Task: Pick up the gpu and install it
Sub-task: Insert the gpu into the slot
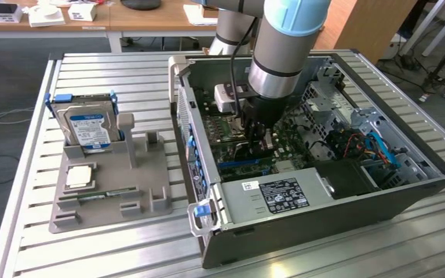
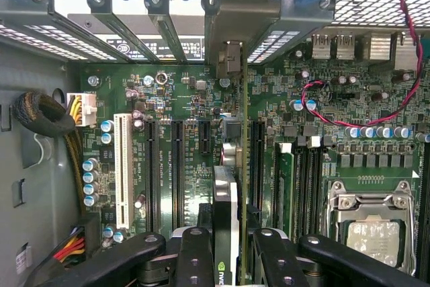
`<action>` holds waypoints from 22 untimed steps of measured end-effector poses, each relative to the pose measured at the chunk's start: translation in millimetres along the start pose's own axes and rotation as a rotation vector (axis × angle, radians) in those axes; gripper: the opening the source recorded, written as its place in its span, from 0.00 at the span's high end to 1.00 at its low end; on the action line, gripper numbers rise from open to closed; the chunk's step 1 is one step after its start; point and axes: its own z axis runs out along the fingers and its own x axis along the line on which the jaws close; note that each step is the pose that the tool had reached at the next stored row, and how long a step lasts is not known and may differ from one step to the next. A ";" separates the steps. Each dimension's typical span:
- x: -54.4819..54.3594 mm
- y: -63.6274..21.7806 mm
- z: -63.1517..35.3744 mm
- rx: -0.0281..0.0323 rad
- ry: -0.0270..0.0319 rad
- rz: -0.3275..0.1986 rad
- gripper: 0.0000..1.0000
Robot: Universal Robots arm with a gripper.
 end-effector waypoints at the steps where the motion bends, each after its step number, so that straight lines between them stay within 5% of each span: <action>1: 0.0 0.0 0.1 0.0000 0.0000 0.000 0.72; 22: 0.0 0.0 -0.9 -0.0002 -0.0015 -0.009 0.72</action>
